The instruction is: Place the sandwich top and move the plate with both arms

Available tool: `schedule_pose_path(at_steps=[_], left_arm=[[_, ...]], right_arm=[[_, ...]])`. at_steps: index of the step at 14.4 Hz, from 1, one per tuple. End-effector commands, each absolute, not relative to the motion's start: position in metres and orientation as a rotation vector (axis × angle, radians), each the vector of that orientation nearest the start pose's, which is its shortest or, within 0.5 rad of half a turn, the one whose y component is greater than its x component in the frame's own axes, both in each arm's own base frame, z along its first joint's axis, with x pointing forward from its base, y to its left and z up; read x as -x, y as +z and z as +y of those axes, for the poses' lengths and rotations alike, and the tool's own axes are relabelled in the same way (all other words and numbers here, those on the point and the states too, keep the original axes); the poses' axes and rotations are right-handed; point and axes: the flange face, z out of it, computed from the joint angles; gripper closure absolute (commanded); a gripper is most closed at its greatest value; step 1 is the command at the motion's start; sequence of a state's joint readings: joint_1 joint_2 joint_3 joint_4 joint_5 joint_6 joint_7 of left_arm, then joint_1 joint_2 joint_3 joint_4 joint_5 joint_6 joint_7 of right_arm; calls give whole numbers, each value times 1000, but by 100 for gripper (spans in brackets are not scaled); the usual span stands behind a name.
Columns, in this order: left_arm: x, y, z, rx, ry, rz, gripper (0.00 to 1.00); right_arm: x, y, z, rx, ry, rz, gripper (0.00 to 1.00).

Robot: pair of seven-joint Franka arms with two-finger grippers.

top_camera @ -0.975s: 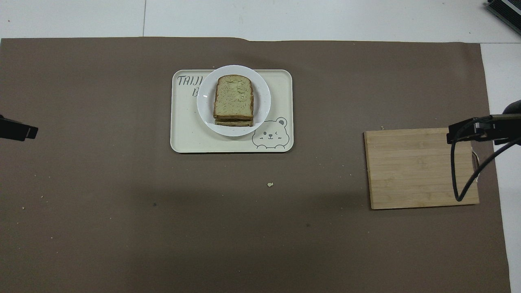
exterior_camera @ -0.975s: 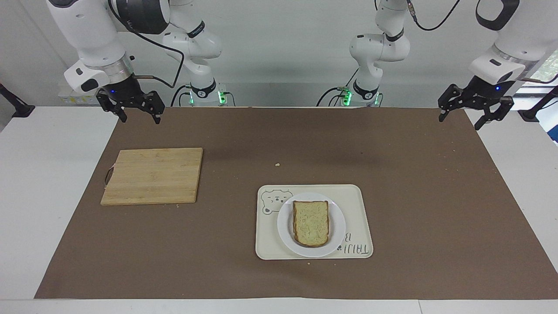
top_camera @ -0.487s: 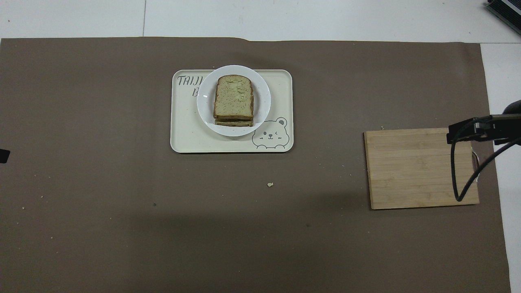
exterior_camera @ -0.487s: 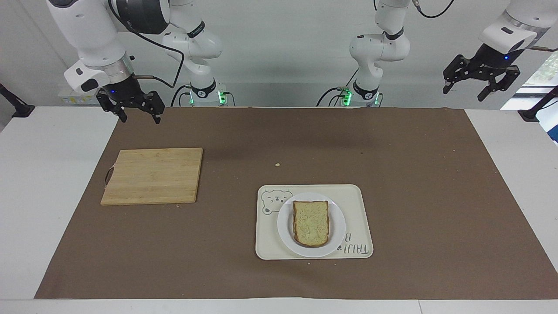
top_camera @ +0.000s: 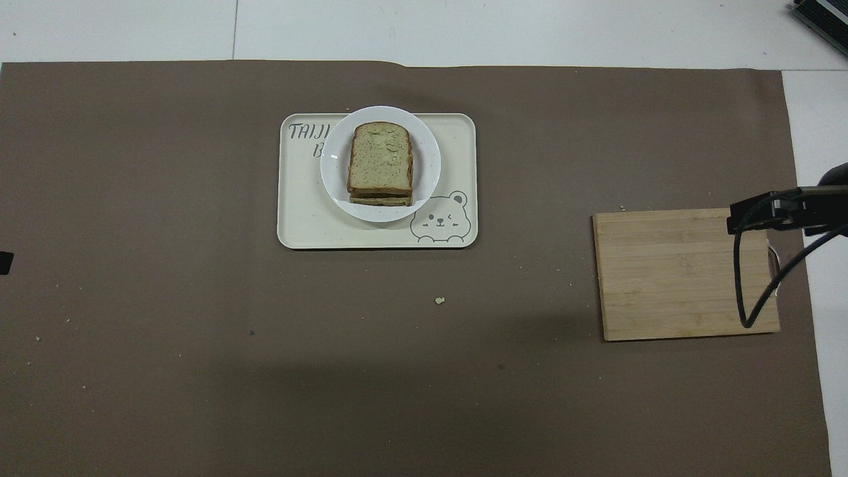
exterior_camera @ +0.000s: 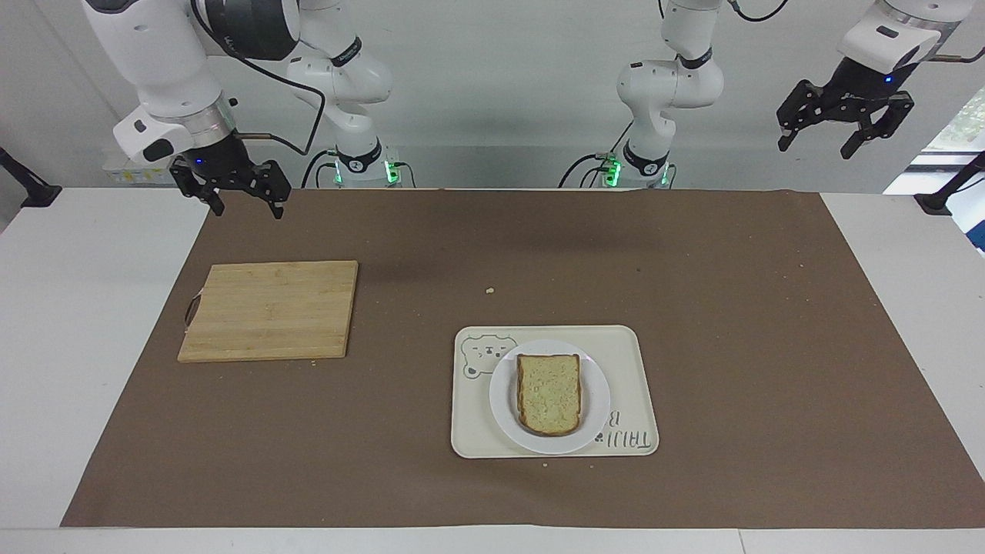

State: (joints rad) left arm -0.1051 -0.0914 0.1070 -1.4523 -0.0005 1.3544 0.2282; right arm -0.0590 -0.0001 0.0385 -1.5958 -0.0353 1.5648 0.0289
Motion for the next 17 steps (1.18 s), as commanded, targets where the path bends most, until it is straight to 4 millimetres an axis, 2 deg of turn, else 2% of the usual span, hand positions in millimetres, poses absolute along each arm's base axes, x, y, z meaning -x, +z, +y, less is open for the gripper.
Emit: schedule_pose_path(at_steps=[1, 7, 17], left_arm=[[-491, 706, 3, 3113, 39, 338, 0], [-497, 702, 2, 3128, 35, 269, 0], [-505, 695, 1, 3128, 27, 279, 0]], right_arm=[[-554, 616, -16, 3161, 55, 104, 0], [-554, 616, -16, 3161, 55, 104, 0], [-554, 616, -16, 3161, 55, 104, 0]])
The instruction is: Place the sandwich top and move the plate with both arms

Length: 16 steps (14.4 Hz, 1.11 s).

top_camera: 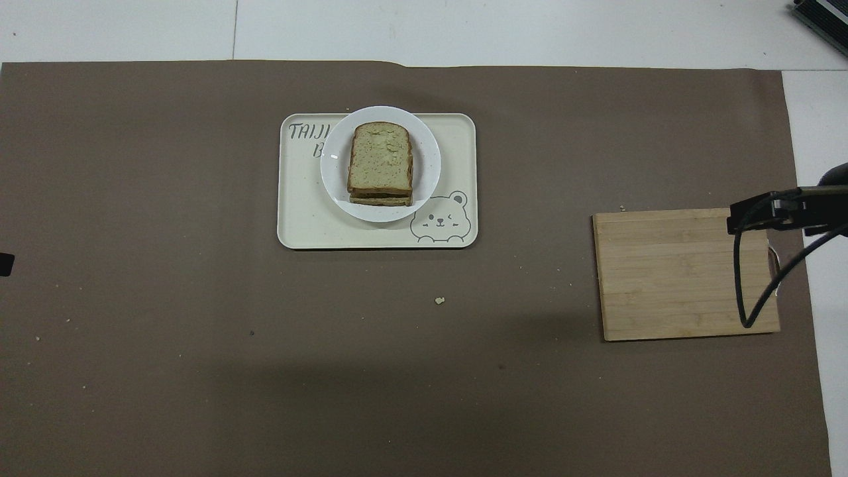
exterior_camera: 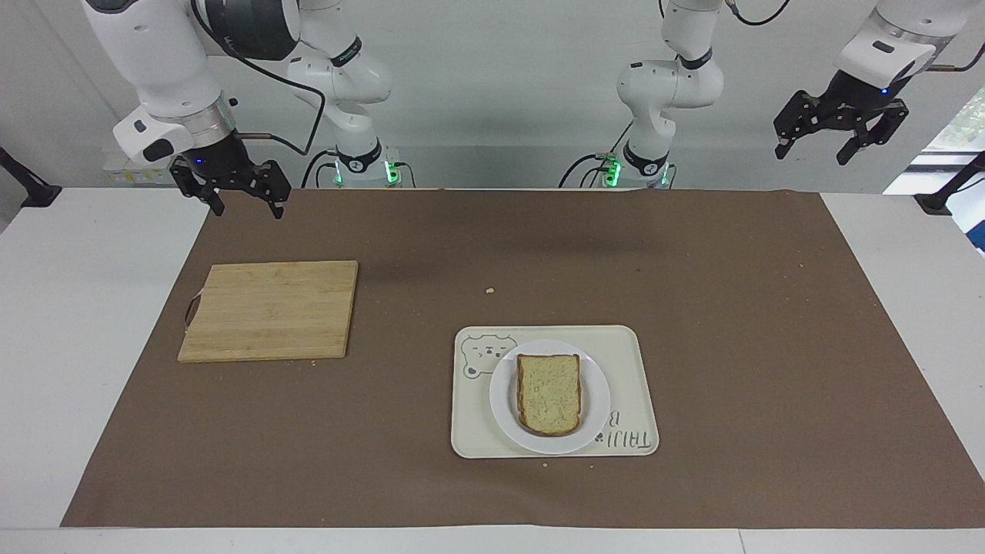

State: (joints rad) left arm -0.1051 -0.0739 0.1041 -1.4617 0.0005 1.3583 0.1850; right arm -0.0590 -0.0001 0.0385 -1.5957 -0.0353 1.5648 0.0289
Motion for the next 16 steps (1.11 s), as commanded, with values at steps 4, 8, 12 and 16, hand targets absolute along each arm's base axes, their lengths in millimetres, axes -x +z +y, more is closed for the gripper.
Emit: schedule_pose_path(at_steps=[4, 8, 12, 16], left_arm=[[-506, 693, 0, 3141, 4, 291, 0], [-505, 666, -1, 3144, 74, 302, 0], [-508, 659, -1, 3144, 59, 302, 0], [-508, 659, -1, 3144, 59, 302, 0]], right_arm=[[-554, 616, -16, 3161, 55, 104, 0], [-554, 616, -16, 3161, 55, 104, 0], [-554, 616, -16, 3161, 55, 104, 0], [-554, 616, -16, 3161, 55, 104, 0]])
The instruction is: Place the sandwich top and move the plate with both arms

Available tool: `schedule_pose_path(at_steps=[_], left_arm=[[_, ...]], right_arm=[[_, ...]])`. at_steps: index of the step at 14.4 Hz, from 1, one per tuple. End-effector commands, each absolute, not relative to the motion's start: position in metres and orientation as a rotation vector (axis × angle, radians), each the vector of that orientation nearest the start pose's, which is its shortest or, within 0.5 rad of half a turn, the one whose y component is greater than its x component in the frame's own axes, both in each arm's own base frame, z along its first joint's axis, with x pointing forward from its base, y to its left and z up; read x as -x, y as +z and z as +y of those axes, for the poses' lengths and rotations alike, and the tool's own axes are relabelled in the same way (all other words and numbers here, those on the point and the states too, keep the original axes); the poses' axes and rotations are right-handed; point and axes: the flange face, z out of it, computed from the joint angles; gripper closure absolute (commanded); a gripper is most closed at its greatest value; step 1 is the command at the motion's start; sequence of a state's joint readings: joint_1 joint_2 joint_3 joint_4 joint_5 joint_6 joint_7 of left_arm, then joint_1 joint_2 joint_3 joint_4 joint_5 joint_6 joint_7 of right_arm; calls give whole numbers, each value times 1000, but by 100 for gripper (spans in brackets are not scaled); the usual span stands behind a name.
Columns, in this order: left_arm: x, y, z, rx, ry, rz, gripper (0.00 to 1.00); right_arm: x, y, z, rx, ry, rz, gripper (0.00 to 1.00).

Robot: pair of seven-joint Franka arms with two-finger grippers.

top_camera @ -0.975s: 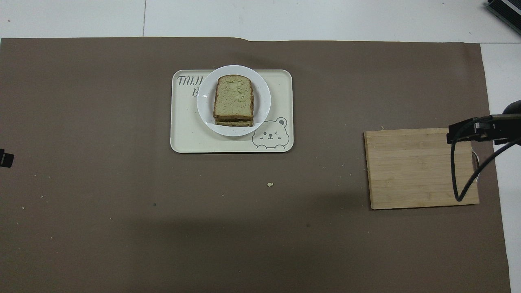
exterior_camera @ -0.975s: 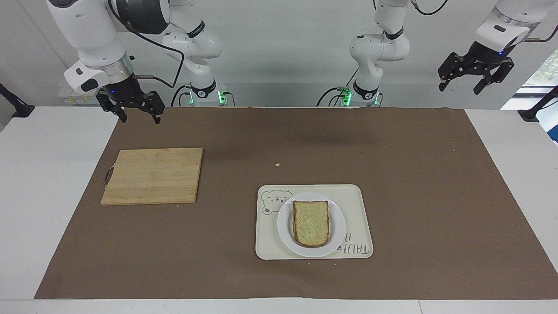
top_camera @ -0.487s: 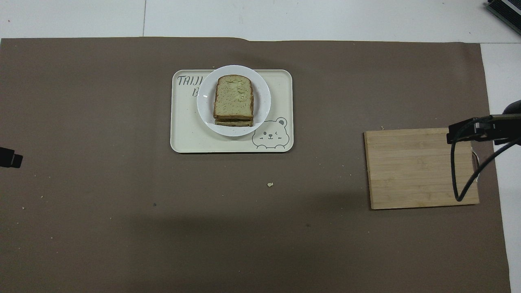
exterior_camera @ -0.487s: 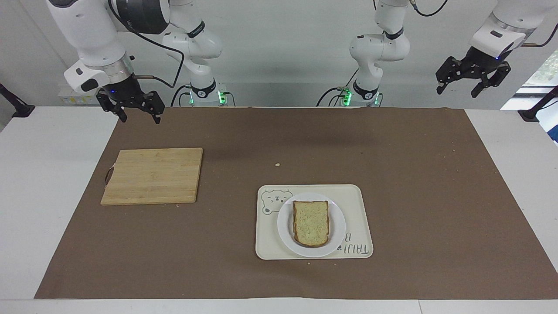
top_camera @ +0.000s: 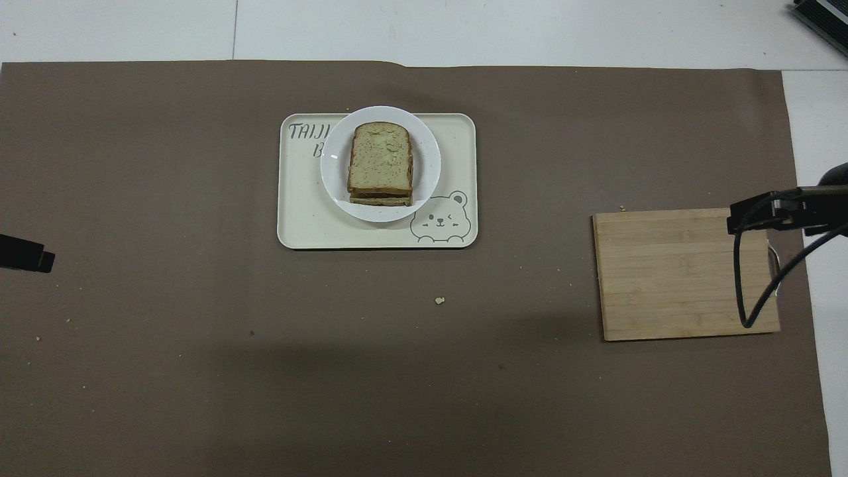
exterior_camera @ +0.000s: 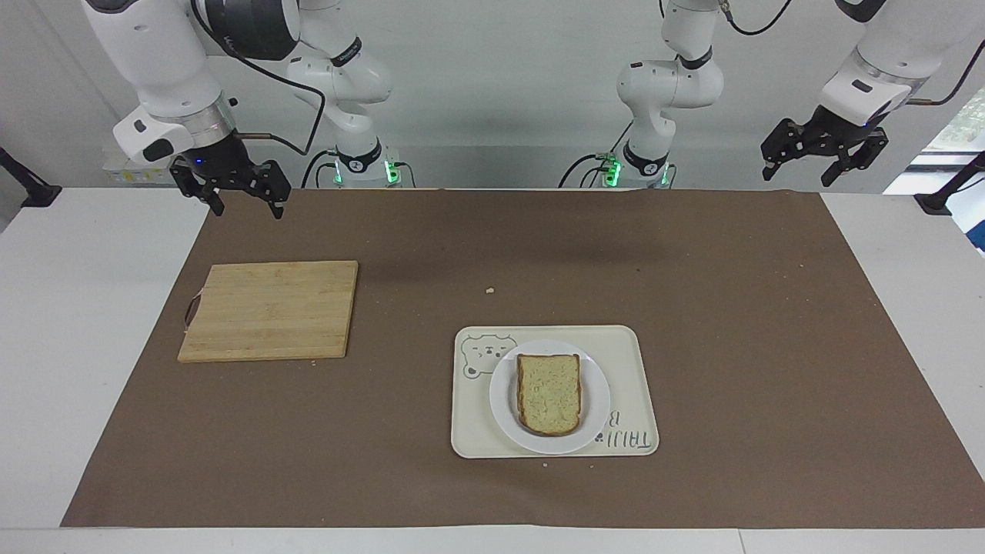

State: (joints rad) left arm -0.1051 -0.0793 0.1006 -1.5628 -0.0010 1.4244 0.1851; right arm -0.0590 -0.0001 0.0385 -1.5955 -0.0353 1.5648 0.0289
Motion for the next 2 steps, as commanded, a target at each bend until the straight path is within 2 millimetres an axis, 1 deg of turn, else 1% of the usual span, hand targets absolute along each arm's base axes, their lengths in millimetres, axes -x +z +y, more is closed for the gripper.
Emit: schedule_pose_path(at_steps=[1, 2], left_arm=[[-508, 659, -1, 3144, 57, 299, 0], [-509, 660, -1, 3144, 47, 299, 0]], right_arm=[[-554, 616, -16, 3161, 55, 104, 0], [-554, 616, -16, 3161, 55, 104, 0]])
